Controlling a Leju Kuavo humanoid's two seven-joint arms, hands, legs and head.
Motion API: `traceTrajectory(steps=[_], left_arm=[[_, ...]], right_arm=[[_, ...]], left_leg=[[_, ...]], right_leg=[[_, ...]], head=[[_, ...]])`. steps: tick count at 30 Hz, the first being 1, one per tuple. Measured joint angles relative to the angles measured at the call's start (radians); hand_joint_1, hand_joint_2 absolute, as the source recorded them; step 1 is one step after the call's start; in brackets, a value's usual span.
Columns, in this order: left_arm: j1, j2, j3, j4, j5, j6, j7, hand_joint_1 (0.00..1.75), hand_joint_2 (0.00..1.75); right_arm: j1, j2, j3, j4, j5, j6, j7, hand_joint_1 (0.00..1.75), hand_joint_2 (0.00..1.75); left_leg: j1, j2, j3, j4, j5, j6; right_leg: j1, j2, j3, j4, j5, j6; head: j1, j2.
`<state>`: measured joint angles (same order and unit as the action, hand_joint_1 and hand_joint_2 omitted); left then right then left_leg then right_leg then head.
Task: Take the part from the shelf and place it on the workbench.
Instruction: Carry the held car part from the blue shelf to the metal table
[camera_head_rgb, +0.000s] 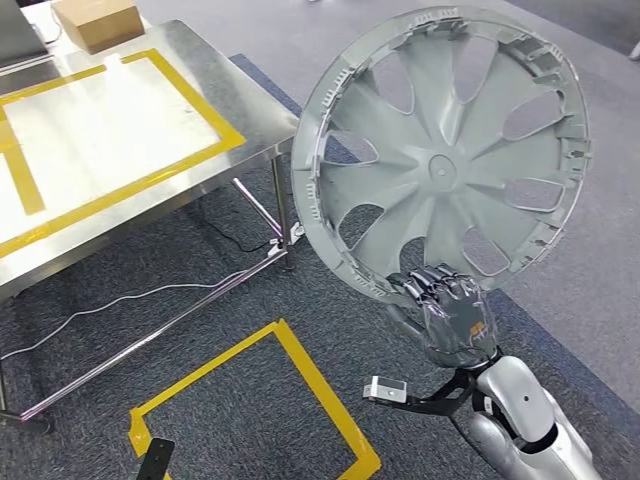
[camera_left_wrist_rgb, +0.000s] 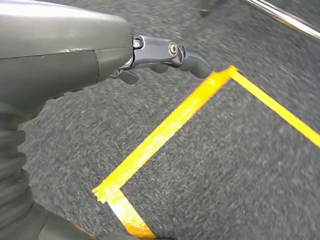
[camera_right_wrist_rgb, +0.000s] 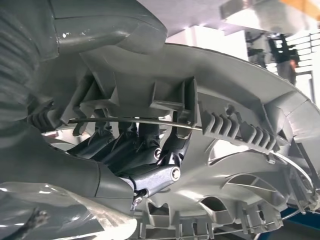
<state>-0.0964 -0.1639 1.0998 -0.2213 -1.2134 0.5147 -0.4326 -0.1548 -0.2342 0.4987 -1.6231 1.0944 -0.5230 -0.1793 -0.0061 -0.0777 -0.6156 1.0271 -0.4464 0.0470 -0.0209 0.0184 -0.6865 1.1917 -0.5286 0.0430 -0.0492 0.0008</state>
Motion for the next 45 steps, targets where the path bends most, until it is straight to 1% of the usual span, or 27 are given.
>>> traceTrajectory(steps=[2,3,4,6,8,10,12,13,15,16,18,19,21,23,25,27,28,30,32,34,36,37,39,40,42,43,45], left_arm=[[-0.001,0.0,0.0,0.0,-0.001,-0.001,0.0,0.0,1.75],[-0.001,-0.001,0.0,0.0,-0.001,-0.002,0.0,0.0,1.75],[0.0,-0.001,0.0,0.0,-0.001,-0.002,0.0,0.0,1.75],[0.004,0.0,0.0,0.0,-0.001,-0.002,0.0,0.0,1.75],[0.004,0.001,0.0,0.0,-0.002,-0.002,0.0,0.0,1.75],[0.002,-0.001,0.0,0.0,-0.003,-0.002,0.0,0.0,1.75],[0.001,-0.002,0.0,0.0,-0.004,-0.003,0.0,0.0,1.75],[0.002,-0.002,0.0,0.0,-0.005,-0.003,0.0,0.0,1.75],[0.003,-0.001,0.0,0.0,-0.005,-0.003,0.0,0.0,1.75],[0.003,-0.001,0.0,0.0,-0.005,-0.003,0.0,0.0,1.75],[0.001,0.0,0.0,0.0,-0.005,-0.003,0.0,0.0,1.75],[0.001,0.0,0.0,0.0,-0.005,-0.003,0.001,0.0,1.75],[0.004,-0.001,0.0,0.0,-0.005,-0.003,0.001,0.0,1.75],[0.005,-0.002,0.0,0.0,-0.005,-0.002,0.003,0.0,1.75],[0.002,-0.002,0.0,0.0,-0.006,-0.002,0.006,0.0,1.75],[0.001,-0.003,0.0,0.0,-0.008,-0.003,0.011,0.0,1.75],[0.002,-0.004,0.0,0.0,-0.009,-0.003,0.012,0.0,1.75],[0.003,-0.004,0.0,0.0,-0.01,-0.003,0.014,0.0,1.75],[0.002,-0.005,-0.001,0.0,-0.01,-0.003,0.013,0.0,1.75],[0.002,-0.005,-0.001,0.0,-0.01,-0.003,0.013,0.0,1.75],[0.005,-0.004,-0.001,0.0,-0.01,-0.003,0.013,0.0,1.75],[0.007,-0.003,-0.001,0.0,-0.01,-0.003,0.013,0.0,1.75],[0.007,-0.003,-0.001,0.001,-0.011,-0.003,0.013,0.0,1.75],[0.005,-0.004,-0.001,0.001,-0.011,-0.004,0.013,0.0,1.75],[0.003,-0.004,-0.001,0.001,-0.011,-0.004,0.013,0.0,1.75],[0.004,-0.004,-0.002,0.001,-0.011,-0.004,0.013,0.0,1.75],[0.005,-0.004,-0.003,0.001,-0.011,-0.005,0.013,0.0,1.75]], right_arm=[[0.0,0.0,-0.002,0.0,0.001,0.0,0.0,1.75,1.75],[0.001,0.0,-0.003,0.0,0.001,0.0,0.0,1.75,1.75],[0.001,0.0,-0.003,0.0,0.002,0.0,0.0,1.75,1.75],[0.0,0.0,-0.003,0.0,0.003,0.0,0.0,1.75,1.75],[-0.001,0.0,-0.004,-0.001,0.002,0.0,0.002,1.75,1.75],[0.0,0.0,-0.005,-0.001,0.001,-0.001,0.003,1.75,1.75],[0.002,0.0,-0.004,-0.001,0.002,-0.001,0.002,1.75,1.75],[0.003,0.0,-0.003,-0.001,0.002,-0.001,0.001,1.75,1.75],[0.003,0.0,-0.003,-0.002,0.002,-0.001,0.001,1.75,1.75],[0.003,0.0,-0.003,-0.002,0.002,-0.001,0.001,1.75,1.75],[0.002,0.0,-0.004,-0.002,0.002,-0.001,0.002,1.75,1.75],[0.001,0.0,-0.004,-0.002,0.002,-0.001,0.002,1.75,1.75],[0.001,0.0,-0.004,-0.003,0.002,-0.001,0.001,1.75,1.75],[0.0,0.0,-0.004,-0.005,0.002,-0.002,0.001,1.75,1.75],[0.002,-0.001,-0.005,-0.006,0.002,-0.002,0.001,1.75,1.75],[0.008,-0.002,-0.006,-0.006,0.003,-0.003,0.002,1.75,1.75],[0.011,-0.002,-0.006,-0.006,0.003,-0.003,0.002,1.75,1.75],[0.015,-0.003,-0.006,-0.006,0.004,-0.003,0.002,1.75,1.75],[0.017,-0.003,-0.006,-0.006,0.004,-0.003,0.002,1.75,1.75],[0.018,-0.003,-0.007,-0.008,0.004,-0.003,0.003,1.75,1.75],[0.018,-0.004,-0.008,-0.01,0.005,-0.003,0.003,1.75,1.75],[0.018,-0.004,-0.008,-0.01,0.005,-0.003,0.003,1.75,1.75],[0.018,-0.004,-0.01,-0.012,0.004,-0.003,0.006,1.75,1.75],[0.019,-0.005,-0.011,-0.013,0.004,-0.003,0.007,1.75,1.75],[0.021,-0.005,-0.012,-0.014,0.004,-0.004,0.008,1.75,1.75],[0.022,-0.005,-0.011,-0.014,0.005,-0.003,0.007,1.75,1.75],[0.024,-0.005,-0.01,-0.014,0.005,-0.003,0.006,1.75,1.75]], left_leg=[[0.0,-0.027,-0.004,0.005,-0.003,-0.007],[0.002,-0.039,-0.008,0.007,-0.003,-0.012],[0.005,-0.051,-0.012,0.008,-0.002,-0.019],[0.009,-0.065,-0.017,0.01,-0.002,-0.033],[0.007,-0.019,-0.036,0.053,-0.029,-0.046],[0.007,0.046,-0.09,0.168,-0.089,-0.056],[0.012,0.066,-0.14,0.273,-0.125,-0.062],[0.013,0.068,-0.143,0.279,-0.116,-0.063],[0.012,0.082,-0.09,0.177,-0.05,-0.057],[0.006,0.105,-0.052,0.107,-0.024,-0.051],[-0.005,0.139,-0.007,0.017,-0.001,-0.037],[-0.009,0.143,-0.004,0.008,-0.006,-0.032],[-0.008,0.12,-0.004,0.001,-0.003,-0.021],[-0.001,0.098,0.003,-0.009,0.001,-0.009],[0.003,0.076,0.007,-0.013,0.002,-0.001],[0.003,0.049,0.007,-0.012,0.001,0.002],[0.003,0.035,0.008,-0.012,0.0,0.003],[0.004,0.006,0.011,-0.009,-0.002,0.0],[0.005,-0.022,0.01,-0.003,-0.007,-0.007],[0.008,-0.045,0.001,0.002,-0.008,-0.018],[0.011,-0.066,-0.006,0.002,-0.005,-0.031],[0.01,-0.055,-0.008,0.006,-0.009,-0.038],[0.007,0.002,-0.034,0.065,-0.043,-0.05],[0.008,0.036,-0.061,0.125,-0.072,-0.056],[0.013,0.061,-0.122,0.249,-0.119,-0.063],[0.016,0.064,-0.137,0.277,-0.121,-0.065],[0.017,0.07,-0.109,0.217,-0.069,-0.064]], right_leg=[[-0.007,0.055,0.053,-0.12,0.05,-0.004],[-0.008,0.075,0.068,-0.15,0.055,-0.005],[-0.008,0.082,0.075,-0.159,0.051,-0.007],[-0.006,0.057,0.083,-0.167,0.051,-0.015],[-0.008,0.028,0.093,-0.174,0.051,-0.027],[-0.006,-0.004,0.1,-0.176,0.046,-0.035],[-0.004,-0.034,0.105,-0.176,0.041,-0.036],[-0.003,-0.048,0.108,-0.175,0.038,-0.036],[-0.002,-0.076,0.119,-0.175,0.031,-0.032],[0.0,-0.089,0.125,-0.176,0.026,-0.029],[0.005,-0.111,0.133,-0.175,0.018,-0.02],[0.008,-0.121,0.135,-0.176,0.016,-0.016],[0.008,-0.137,0.14,-0.179,0.009,-0.006],[0.005,-0.103,0.13,-0.151,-0.014,0.002],[0.002,-0.043,0.074,-0.04,-0.066,0.007],[0.002,-0.022,0.002,0.083,-0.103,0.009],[0.002,-0.02,-0.017,0.102,-0.096,0.01],[0.0,-0.01,0.003,0.026,-0.027,0.008],[-0.007,0.036,0.058,-0.104,0.034,0.005],[-0.01,0.071,0.089,-0.165,0.043,0.001],[-0.008,0.055,0.096,-0.171,0.04,-0.006],[-0.009,0.043,0.1,-0.174,0.04,-0.012],[-0.011,0.013,0.111,-0.181,0.038,-0.025],[-0.01,-0.002,0.116,-0.182,0.036,-0.03],[-0.007,-0.032,0.123,-0.182,0.029,-0.034],[-0.007,-0.046,0.126,-0.181,0.026,-0.034],[-0.006,-0.068,0.137,-0.181,0.017,-0.03]], head=[[-0.001,0.0],[-0.002,0.0],[-0.002,0.0],[-0.001,0.0],[-0.008,0.0],[-0.014,0.0],[-0.014,0.0],[-0.014,0.0],[-0.014,0.0],[-0.014,0.0],[-0.013,0.0],[-0.012,0.0],[-0.011,0.0],[-0.007,0.0],[-0.001,0.0],[0.0,0.0],[0.0,0.0],[0.0,0.0],[-0.001,0.0],[-0.001,0.0],[-0.001,0.0],[-0.002,0.0],[-0.01,0.0],[-0.013,0.0],[-0.015,0.0],[-0.015,0.0],[-0.016,0.0]])
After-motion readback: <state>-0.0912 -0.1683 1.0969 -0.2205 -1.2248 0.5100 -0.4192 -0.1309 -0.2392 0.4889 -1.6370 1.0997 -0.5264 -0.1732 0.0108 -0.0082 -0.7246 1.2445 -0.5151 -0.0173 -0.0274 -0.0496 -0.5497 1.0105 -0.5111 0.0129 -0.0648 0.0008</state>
